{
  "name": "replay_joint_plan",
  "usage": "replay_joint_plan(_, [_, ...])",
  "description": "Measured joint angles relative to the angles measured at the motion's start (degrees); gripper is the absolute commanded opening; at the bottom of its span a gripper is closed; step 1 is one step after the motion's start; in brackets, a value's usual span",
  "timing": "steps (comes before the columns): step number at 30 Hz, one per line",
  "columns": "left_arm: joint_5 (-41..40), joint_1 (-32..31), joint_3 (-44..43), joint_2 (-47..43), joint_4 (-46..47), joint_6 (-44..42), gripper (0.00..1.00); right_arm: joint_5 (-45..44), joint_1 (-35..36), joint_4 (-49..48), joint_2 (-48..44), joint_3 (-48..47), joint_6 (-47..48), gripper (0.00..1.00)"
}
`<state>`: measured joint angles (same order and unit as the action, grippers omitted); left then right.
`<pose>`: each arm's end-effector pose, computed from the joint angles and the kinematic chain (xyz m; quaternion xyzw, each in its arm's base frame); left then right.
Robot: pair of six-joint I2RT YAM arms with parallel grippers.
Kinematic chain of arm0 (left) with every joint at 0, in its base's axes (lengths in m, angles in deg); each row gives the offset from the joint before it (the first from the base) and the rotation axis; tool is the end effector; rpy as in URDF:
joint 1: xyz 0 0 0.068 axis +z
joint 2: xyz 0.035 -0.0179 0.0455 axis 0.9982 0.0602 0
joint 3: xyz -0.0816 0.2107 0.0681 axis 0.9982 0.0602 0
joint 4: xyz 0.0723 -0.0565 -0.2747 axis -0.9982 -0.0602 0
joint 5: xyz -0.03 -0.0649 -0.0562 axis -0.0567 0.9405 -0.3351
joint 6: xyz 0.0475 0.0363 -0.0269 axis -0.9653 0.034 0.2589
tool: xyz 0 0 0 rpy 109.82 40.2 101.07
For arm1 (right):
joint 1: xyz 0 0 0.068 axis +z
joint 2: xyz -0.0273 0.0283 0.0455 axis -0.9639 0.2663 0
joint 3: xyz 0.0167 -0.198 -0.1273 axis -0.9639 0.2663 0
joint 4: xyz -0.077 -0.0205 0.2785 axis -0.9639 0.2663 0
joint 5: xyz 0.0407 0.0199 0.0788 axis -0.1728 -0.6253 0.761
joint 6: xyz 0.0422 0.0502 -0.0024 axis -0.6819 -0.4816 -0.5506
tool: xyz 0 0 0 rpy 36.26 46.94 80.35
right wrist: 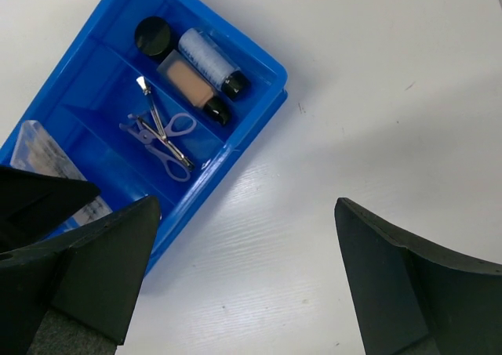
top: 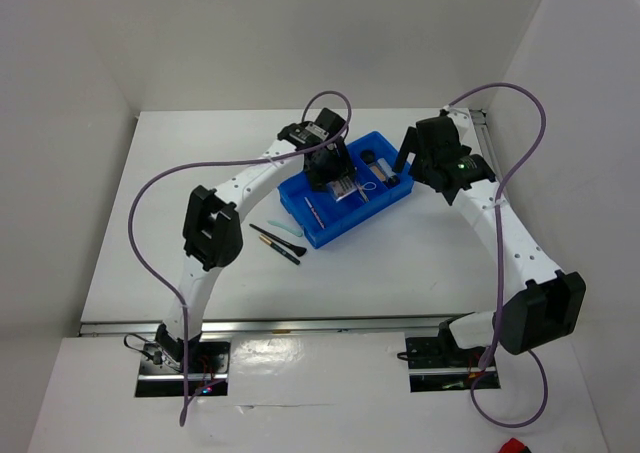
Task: Organize the makeup
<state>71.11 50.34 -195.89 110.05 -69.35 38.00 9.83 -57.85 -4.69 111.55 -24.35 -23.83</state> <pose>0.4131 -0.2992 0.2315 -0.2007 0.9291 -0.2134 0.2255 0.3281 0.0780 0.3058 0.1695 0.8841 -0.0085 0.4354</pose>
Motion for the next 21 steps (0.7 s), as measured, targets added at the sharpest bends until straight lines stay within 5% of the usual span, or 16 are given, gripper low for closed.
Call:
replay_joint_plan(3, [-0.6, -0.2, 0.0, 1.8, 0.5, 1.2, 0.09, 0.0, 0.0, 0.1, 0.0, 0.2, 0.0, 1.0])
replay_joint_plan(13, [-1.4, -0.4, 0.0, 4.6, 0.7, 2.5, 0.73, 0.0, 0.0, 0.5, 0.0, 0.5, 0.0, 1.0])
replay_joint_plan(21, [-1.8, -0.7, 0.0, 4.6, 0.7, 1.9, 0.92, 0.3, 0.0, 0.5, 0.0, 0.5, 0.1, 1.0])
